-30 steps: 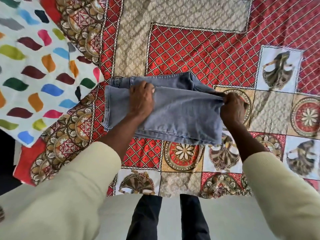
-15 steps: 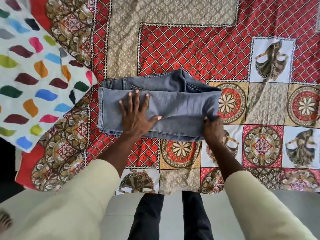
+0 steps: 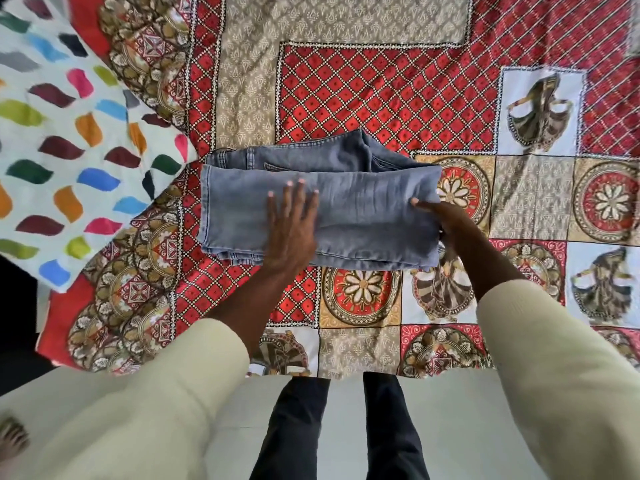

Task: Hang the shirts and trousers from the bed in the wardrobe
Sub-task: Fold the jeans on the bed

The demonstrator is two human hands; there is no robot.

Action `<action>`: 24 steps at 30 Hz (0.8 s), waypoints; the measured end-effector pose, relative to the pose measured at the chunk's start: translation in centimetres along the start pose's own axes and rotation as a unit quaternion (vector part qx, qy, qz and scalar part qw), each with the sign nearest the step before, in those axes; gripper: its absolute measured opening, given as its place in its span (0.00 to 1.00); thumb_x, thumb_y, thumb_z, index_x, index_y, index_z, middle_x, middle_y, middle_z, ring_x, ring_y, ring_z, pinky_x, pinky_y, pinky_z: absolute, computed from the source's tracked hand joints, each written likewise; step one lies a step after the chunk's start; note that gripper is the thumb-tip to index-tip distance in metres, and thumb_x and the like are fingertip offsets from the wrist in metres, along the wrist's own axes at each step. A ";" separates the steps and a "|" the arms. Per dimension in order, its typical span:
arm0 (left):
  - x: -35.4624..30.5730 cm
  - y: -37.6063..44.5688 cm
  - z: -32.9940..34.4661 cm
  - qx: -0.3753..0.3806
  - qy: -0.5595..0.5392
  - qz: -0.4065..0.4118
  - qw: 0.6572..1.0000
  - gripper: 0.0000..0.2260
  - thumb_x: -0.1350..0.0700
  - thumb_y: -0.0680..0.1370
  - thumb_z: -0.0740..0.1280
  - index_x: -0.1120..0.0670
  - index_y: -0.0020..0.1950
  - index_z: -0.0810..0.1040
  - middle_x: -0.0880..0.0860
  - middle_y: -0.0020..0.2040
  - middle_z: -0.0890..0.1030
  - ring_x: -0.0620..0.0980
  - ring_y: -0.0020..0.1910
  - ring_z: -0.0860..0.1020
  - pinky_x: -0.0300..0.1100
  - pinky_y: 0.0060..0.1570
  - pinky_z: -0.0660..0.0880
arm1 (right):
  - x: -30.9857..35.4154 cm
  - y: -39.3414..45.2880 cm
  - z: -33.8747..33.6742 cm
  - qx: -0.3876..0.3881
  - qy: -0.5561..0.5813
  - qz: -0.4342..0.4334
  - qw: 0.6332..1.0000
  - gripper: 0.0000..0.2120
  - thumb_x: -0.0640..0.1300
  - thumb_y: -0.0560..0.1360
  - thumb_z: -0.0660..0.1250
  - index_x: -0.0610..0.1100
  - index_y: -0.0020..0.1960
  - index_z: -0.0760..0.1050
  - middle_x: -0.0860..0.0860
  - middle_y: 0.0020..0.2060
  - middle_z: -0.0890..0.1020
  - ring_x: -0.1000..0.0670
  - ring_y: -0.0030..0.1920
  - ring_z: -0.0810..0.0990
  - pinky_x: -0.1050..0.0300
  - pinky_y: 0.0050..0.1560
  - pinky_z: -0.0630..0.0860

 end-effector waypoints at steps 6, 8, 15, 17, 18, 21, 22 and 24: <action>-1.4 -0.8 3.2 0.128 -0.008 -0.068 0.989 0.37 0.34 0.78 0.50 0.48 0.80 0.40 0.53 0.80 0.37 0.60 0.78 0.37 0.71 0.71 0.41 | 0.8 -0.8 0.1 -0.006 -0.001 -0.062 0.998 0.21 0.43 0.66 0.76 0.39 0.57 0.79 0.45 0.49 0.85 0.42 0.49 0.84 0.45 0.54 0.81; -1.6 -0.8 3.2 0.162 -0.014 -0.093 0.982 0.45 0.28 0.73 0.56 0.46 0.79 0.36 0.52 0.79 0.33 0.61 0.78 0.35 0.72 0.70 0.40 | 1.2 -1.7 -0.6 -0.037 -0.028 -0.094 0.995 0.17 0.42 0.70 0.71 0.44 0.59 0.78 0.47 0.50 0.84 0.45 0.49 0.83 0.49 0.52 0.80; -6.6 -0.5 3.4 0.232 -0.031 -0.120 0.965 0.56 0.29 0.67 0.68 0.43 0.77 0.30 0.50 0.77 0.27 0.63 0.76 0.32 0.76 0.68 0.46 | 0.0 -4.0 -6.6 -0.188 -0.071 -0.213 0.956 0.11 0.43 0.79 0.60 0.40 0.59 0.70 0.48 0.48 0.79 0.44 0.46 0.78 0.49 0.47 0.76; -10.5 -0.2 3.3 0.236 -0.031 -0.106 0.965 0.56 0.31 0.67 0.69 0.43 0.77 0.31 0.50 0.77 0.27 0.63 0.76 0.32 0.76 0.68 0.45 | -1.2 -4.1 -10.3 -0.228 -0.107 -0.212 0.944 0.11 0.45 0.83 0.55 0.42 0.62 0.66 0.44 0.51 0.79 0.42 0.48 0.79 0.50 0.46 0.73; -13.2 0.0 3.5 0.236 -0.026 -0.097 0.967 0.56 0.31 0.67 0.69 0.43 0.78 0.31 0.50 0.77 0.28 0.63 0.76 0.32 0.75 0.68 0.44 | -2.0 -3.8 -12.9 -0.238 -0.121 -0.209 0.941 0.11 0.46 0.83 0.53 0.43 0.63 0.66 0.43 0.53 0.80 0.42 0.49 0.79 0.50 0.46 0.72; -21.9 0.7 4.6 0.212 -0.014 -0.053 0.976 0.54 0.29 0.67 0.68 0.43 0.79 0.35 0.50 0.78 0.30 0.61 0.76 0.32 0.74 0.69 0.39 | -4.1 -2.4 -21.8 -0.252 -0.146 -0.203 0.935 0.12 0.47 0.82 0.52 0.46 0.63 0.65 0.40 0.56 0.80 0.38 0.53 0.79 0.46 0.50 0.72; -24.9 1.0 5.0 0.203 -0.005 -0.029 0.979 0.54 0.28 0.67 0.67 0.44 0.79 0.36 0.51 0.78 0.30 0.61 0.76 0.31 0.73 0.69 0.37 | -5.2 -1.7 -25.2 -0.267 -0.158 -0.191 0.931 0.12 0.47 0.82 0.53 0.46 0.64 0.65 0.38 0.57 0.80 0.35 0.55 0.78 0.44 0.52 0.72; -32.2 2.1 6.0 0.187 0.007 0.020 0.982 0.54 0.24 0.66 0.63 0.45 0.79 0.36 0.51 0.78 0.30 0.61 0.76 0.29 0.71 0.69 0.34 | -6.9 -0.9 -33.5 -0.305 -0.170 -0.181 0.919 0.13 0.47 0.81 0.54 0.45 0.64 0.65 0.35 0.58 0.79 0.32 0.57 0.77 0.42 0.53 0.71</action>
Point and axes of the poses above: each hand's wrist, its own y-axis towards the middle knuckle, its own z-axis out of the palm, x = y × z, the point moved 10 cm from there along y, towards the middle knuckle
